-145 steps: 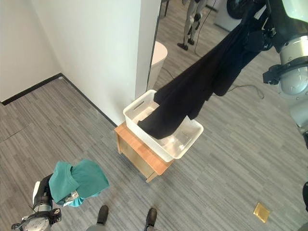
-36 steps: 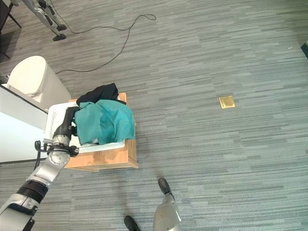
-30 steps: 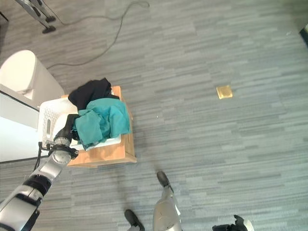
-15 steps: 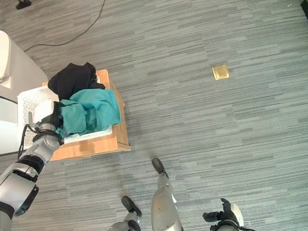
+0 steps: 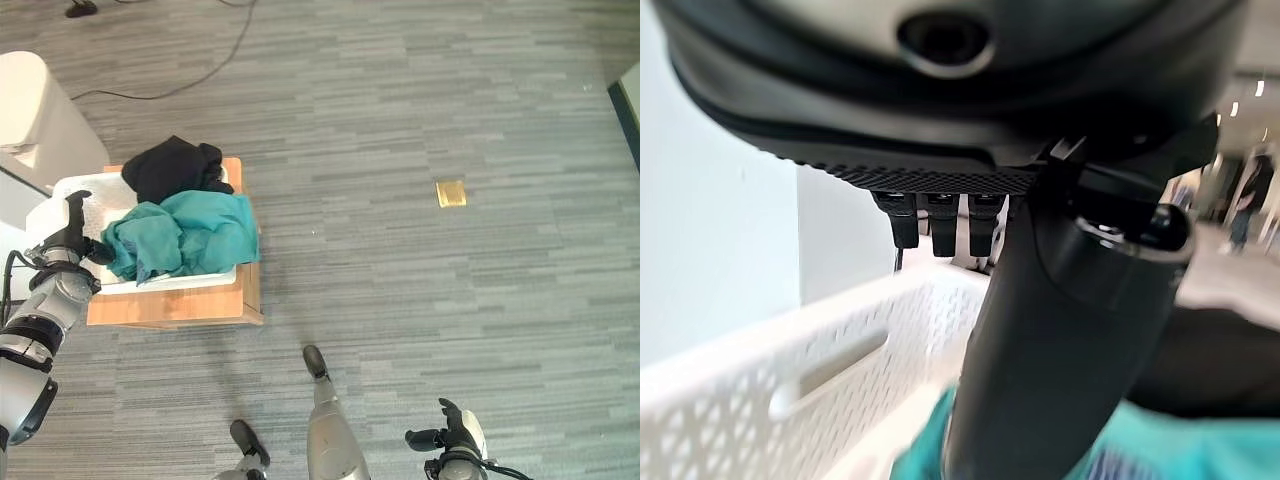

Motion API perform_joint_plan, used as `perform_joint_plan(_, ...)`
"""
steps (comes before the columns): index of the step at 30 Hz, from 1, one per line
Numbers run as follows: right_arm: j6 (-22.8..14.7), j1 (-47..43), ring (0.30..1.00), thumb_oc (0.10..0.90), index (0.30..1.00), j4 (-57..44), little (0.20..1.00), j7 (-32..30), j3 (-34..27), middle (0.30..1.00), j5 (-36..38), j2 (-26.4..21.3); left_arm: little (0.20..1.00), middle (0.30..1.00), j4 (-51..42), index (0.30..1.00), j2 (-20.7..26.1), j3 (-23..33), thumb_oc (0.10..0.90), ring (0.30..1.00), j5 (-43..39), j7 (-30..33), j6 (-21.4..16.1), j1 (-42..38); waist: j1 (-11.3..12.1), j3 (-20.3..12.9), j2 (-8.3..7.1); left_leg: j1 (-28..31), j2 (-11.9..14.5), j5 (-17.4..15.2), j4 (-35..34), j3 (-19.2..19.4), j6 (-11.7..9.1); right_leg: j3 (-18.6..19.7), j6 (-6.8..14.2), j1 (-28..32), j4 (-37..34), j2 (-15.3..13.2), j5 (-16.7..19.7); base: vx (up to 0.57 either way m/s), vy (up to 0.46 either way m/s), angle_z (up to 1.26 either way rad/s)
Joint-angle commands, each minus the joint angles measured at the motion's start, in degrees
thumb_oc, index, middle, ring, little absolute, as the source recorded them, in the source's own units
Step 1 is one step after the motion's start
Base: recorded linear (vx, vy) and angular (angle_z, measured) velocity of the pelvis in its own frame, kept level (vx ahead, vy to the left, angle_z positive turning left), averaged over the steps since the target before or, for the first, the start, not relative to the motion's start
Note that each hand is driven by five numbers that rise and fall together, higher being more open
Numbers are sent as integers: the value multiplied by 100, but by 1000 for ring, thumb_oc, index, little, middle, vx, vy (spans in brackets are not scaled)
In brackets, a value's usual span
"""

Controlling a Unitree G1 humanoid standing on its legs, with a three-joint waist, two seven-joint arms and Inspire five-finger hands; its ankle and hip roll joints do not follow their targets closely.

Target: Pick up bed clothes into laundry basket.

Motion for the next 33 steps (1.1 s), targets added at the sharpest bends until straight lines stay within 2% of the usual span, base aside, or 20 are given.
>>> perform_joint_plan(1, -2, 733, 900, 800, 900, -75, 900, -40, 73, 900, 73, -73, 900, 900, -414, 900, 614, 473, 800, 900, -167, 848, -218, -256, -28, -680, -55, 41, 491, 57, 10, -170, -328, -352, 565, 354, 78, -415, -754, 33, -36, 8)
perform_joint_plan(3, -53, 933, 900, 800, 900, -1521, 900, -144, -5, 900, -306, -269, 900, 900, -2369, 900, 651, 1289, 800, 900, -340, 1310, -508, 538, 36, -768, -102, 186, 497, 35, 10, -206, -327, -354, 540, 557, 65, -388, -824, 48, -51, 12)
perform_joint_plan(6, -223, 1446, 900, 800, 900, -3767, 900, -206, -590, 900, -747, -454, 900, 900, -4769, 900, -2, 2652, 800, 900, -425, 1606, -1038, 2412, 245, -910, -198, 400, 499, -28, 10, -259, -316, -358, 514, 816, 61, -364, -972, 76, -41, 7)
perform_joint_plan(9, -205, 1436, 900, 800, 900, -4434, 900, -244, -841, 900, -1107, -622, 900, 900, -5740, 900, -565, 3091, 800, 900, -387, 1414, -1253, 3315, 365, -1082, -209, 494, 527, -8, 10, -280, -299, -387, 469, 946, 49, -335, -1024, 35, -80, 9)
perform_joint_plan(10, -327, 1413, 900, 800, 900, -4886, 900, -366, -914, 900, -1678, -526, 900, 900, -6441, 900, -970, 3412, 800, 900, -974, 1194, -1860, 4100, 524, -1230, -212, 629, 557, -30, 22, -306, -272, -430, 428, 1123, 69, -286, -1145, 37, -119, 27)
perform_joint_plan(11, -379, 1331, 900, 800, 900, -5348, 900, -348, -907, 900, -1776, -598, 900, 900, -6762, 900, -1107, 3554, 800, 900, -1269, 1029, -2069, 4427, 588, -1292, -199, 660, 585, 36, 21, -340, -281, -468, 384, 1182, 63, -248, -1147, 33, -179, 23)
perform_joint_plan(14, -576, 969, 900, 800, 900, -6183, 900, -366, -895, 900, -1756, -657, 900, 900, -6981, 900, -1307, 3810, 800, 900, -1626, 842, -2333, 5059, 817, -1359, -211, 669, 655, 123, 51, -460, -278, -542, 289, 1314, 61, -150, -1256, -26, -91, 11)
perform_joint_plan(16, -802, 433, 900, 800, 900, -6579, 900, -477, -691, 900, -1767, -638, 900, 900, -6875, 900, -1453, 3981, 800, 900, -1588, 869, -2318, 5445, 1198, -1297, -271, 474, 657, 434, 98, -786, -283, -620, 204, 1331, 46, -36, -1309, -133, -103, 18)
perform_joint_plan(17, -806, 417, 900, 800, 900, -6570, 900, -481, -685, 900, -1767, -635, 900, 900, -6886, 900, -1456, 3989, 800, 900, -1581, 873, -2311, 5445, 1172, -1293, -275, 457, 656, 446, 99, -812, -286, -641, 199, 1328, 48, -39, -1312, -324, -145, 29)
perform_joint_plan(18, -968, 203, 900, 800, 900, -6886, 900, -516, -646, 900, -1675, -567, 900, 900, -6800, 900, -1624, 4006, 800, 900, -1591, 868, -2248, 5605, 1305, -1194, -411, 288, 622, 281, 345, -620, -185, -962, 146, 1304, 81, -113, -1366, -249, -90, 39)
perform_joint_plan(19, -972, 192, 900, 800, 900, -6880, 900, -518, -643, 900, -1674, -567, 900, 900, -6806, 900, -1625, 4014, 800, 900, -1592, 866, -2246, 5604, 1294, -1195, -416, 246, 619, 300, 369, -633, -179, -970, 141, 1284, 71, -118, -1331, -503, -214, 88)
perform_joint_plan(20, -1059, 19, 900, 800, 900, -7131, 900, -524, -493, 900, -1615, -516, 900, 900, -6678, 900, -1845, 3954, 800, 900, -1821, 752, -2228, 5803, 1366, -1134, -525, 306, 608, -43, 949, -120, -87, -1388, 59, 1247, 117, -226, -1315, -431, -228, 133)
perform_joint_plan(21, -1071, -124, 900, 800, 900, -7244, 900, -528, -402, 900, -1628, -533, 900, 900, -6625, 900, -1941, 3905, 800, 900, -2054, 625, -2235, 5838, 1394, -1086, -588, 305, 574, -229, 1463, 13, -60, -1655, -29, 1237, 127, -272, -1267, -486, -307, 158)
perform_joint_plan(23, -1054, -278, 900, 800, 900, -7323, 900, -513, -299, 900, -1648, -531, 900, 900, -6528, 900, -2007, 3795, 800, 900, -2276, 510, -2226, 5838, 1425, -1067, -636, 344, 536, -401, 1852, 64, -67, -1901, -93, 1227, 139, -320, -1251, -263, -215, 151)
perform_joint_plan(24, -1029, -533, 900, 800, 900, -7448, 900, -420, -177, 900, -1611, -547, 900, 900, -6307, 900, -2152, 3536, 800, 900, -2915, 104, -2225, 5881, 1440, -1109, -724, 611, 581, -615, 2635, 253, -156, -2511, -214, 1205, 155, -419, -1203, -209, -171, 138)
perform_joint_plan(27, -924, -755, 900, 800, 900, -7521, 900, -314, -80, 900, -1545, -565, 900, 900, -6118, 900, -2178, 3307, 800, 900, -3753, -413, -2154, 5884, 1310, -1186, -685, 949, 830, -880, 3173, 176, -314, -3062, -277, 1272, 132, -404, -1265, -193, -125, 122)
perform_joint_plan(29, -748, -871, 900, 800, 900, -7524, 900, -121, -49, 900, -1358, -500, 900, 900, -6144, 900, -2202, 3110, 800, 900, -4433, -855, -2020, 6108, 1135, -1215, -678, 1463, 1328, -673, 2772, 543, -458, -3755, -336, 1092, 324, -651, -1214, -456, 127, 229)
perform_joint_plan(31, -688, -885, 900, 800, 900, -7521, 900, -47, 0, 900, -1239, -431, 900, 900, -6218, 900, -2179, 3034, 800, 900, -4461, -1015, -1904, 6176, 1102, -1225, -669, 1582, 1280, -845, 2451, 592, -438, -3960, -309, 1003, 459, -737, -1214, -404, 212, 166)
perform_joint_plan(32, -649, -912, 900, 800, 900, -7483, 900, 55, -10, 900, -1220, -436, 900, 900, -6285, 900, -2061, 3055, 800, 900, -4309, -1102, -1763, 6188, 1086, -1249, -667, 1662, 1046, -1286, 1615, 713, -339, -4177, -72, 839, 587, -1048, -976, -386, 289, 173)
perform_joint_plan(33, -652, -922, 900, 800, 900, -7472, 900, 57, -11, 900, -1220, -433, 900, 900, -6291, 900, -2061, 3056, 800, 900, -4303, -1102, -1759, 6188, 1073, -1260, -675, 1683, 995, -1277, 1537, 713, -302, -4187, -36, 831, 597, -1091, -946, -513, 393, 213)
